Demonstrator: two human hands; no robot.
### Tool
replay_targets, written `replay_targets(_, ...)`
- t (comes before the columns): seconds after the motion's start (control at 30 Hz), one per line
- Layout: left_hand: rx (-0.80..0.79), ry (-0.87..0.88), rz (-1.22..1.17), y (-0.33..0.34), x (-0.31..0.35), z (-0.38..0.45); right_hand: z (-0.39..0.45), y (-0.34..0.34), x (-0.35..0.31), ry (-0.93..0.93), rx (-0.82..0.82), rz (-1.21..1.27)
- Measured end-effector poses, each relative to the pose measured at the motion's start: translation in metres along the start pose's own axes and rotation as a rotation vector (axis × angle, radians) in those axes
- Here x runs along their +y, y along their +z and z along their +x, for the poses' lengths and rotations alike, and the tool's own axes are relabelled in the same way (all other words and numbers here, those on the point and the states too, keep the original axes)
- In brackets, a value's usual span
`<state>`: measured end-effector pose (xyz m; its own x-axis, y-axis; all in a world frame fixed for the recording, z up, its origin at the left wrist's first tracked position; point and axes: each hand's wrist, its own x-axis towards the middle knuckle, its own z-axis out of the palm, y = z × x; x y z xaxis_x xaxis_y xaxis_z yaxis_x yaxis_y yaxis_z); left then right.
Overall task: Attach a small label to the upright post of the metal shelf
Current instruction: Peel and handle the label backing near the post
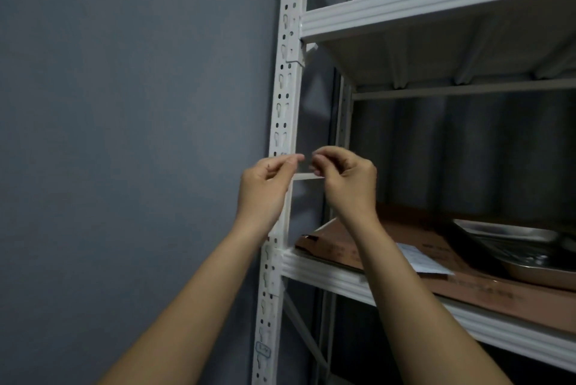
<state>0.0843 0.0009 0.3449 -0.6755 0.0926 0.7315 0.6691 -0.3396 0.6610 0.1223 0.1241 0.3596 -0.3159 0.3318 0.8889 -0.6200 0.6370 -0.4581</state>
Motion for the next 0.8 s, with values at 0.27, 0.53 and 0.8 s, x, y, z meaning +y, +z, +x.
replay_targets(0.27, -0.184, -0.016, 0.094, 0.104, -0.018, 0.003, 0.013, -0.105, 0.028, 0.255, 0.009, -0.032)
replay_targets(0.53, -0.367, -0.215, 0.026, 0.217, -0.038, -0.017, 0.016, -0.213, 0.052, 0.423, 0.005, -0.325)
replay_targets(0.8, -0.380, -0.250, 0.125, 0.291, -0.068, -0.033, 0.021, -0.280, 0.080, 0.379, -0.157, -0.906)
